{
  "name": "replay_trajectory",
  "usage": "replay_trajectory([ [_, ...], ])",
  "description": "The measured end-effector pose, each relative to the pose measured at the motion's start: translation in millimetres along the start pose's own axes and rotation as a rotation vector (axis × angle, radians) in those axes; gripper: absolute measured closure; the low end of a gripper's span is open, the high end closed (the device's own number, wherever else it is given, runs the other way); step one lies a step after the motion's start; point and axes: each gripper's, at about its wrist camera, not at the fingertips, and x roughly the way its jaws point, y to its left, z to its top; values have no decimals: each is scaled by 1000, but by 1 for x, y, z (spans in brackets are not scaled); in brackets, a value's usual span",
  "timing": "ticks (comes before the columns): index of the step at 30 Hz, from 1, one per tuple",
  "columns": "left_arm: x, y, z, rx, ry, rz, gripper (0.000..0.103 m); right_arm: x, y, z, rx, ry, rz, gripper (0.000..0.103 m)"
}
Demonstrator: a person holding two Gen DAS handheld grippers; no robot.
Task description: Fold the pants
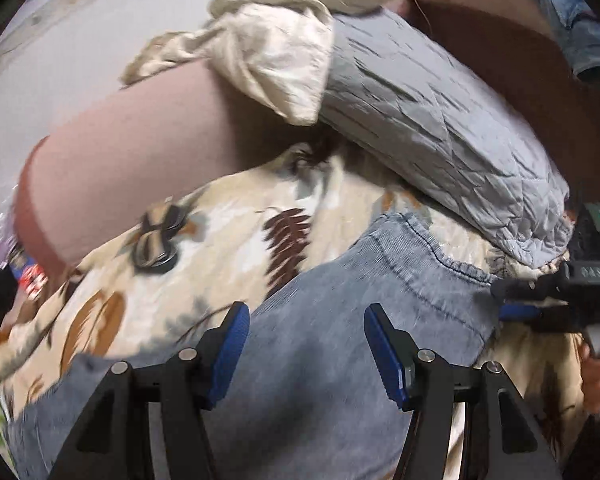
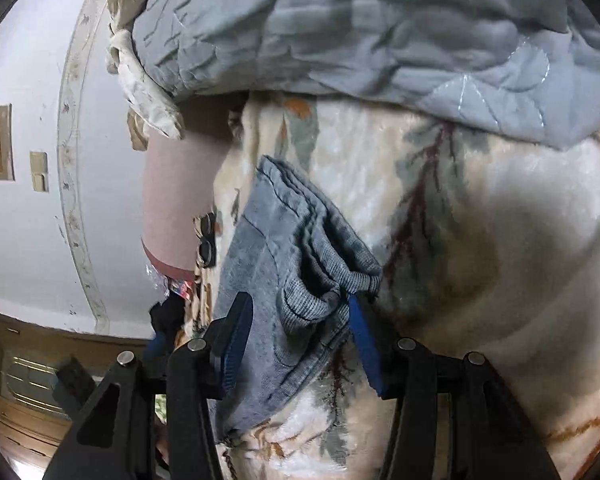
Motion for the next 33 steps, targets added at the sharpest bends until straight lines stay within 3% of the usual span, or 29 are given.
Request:
replay_trajectory([
  [4,33,-14,20,62,51,-17,39,0,-8,-1,40,5,-2,52],
  [10,73,-39,41,187,138,-109,39,7,-10,4,33,4,-6,52],
  [14,91,-53,56,276,164,-171,39,-2,-24,0,90,-15,42,56],
  [20,130,-75,76,360,217,-223,42,1,-27,3,88,-7,38,55],
  [24,153,-83,83,362,275,-286,59,-4,-36,5,119,3,78,55],
  [30,168,-76,90,315,304,-369,62,-7,-37,3,120,7,92,55],
  [33,174,-72,91,311,301,-366,65,-11,-39,2,125,11,106,55],
])
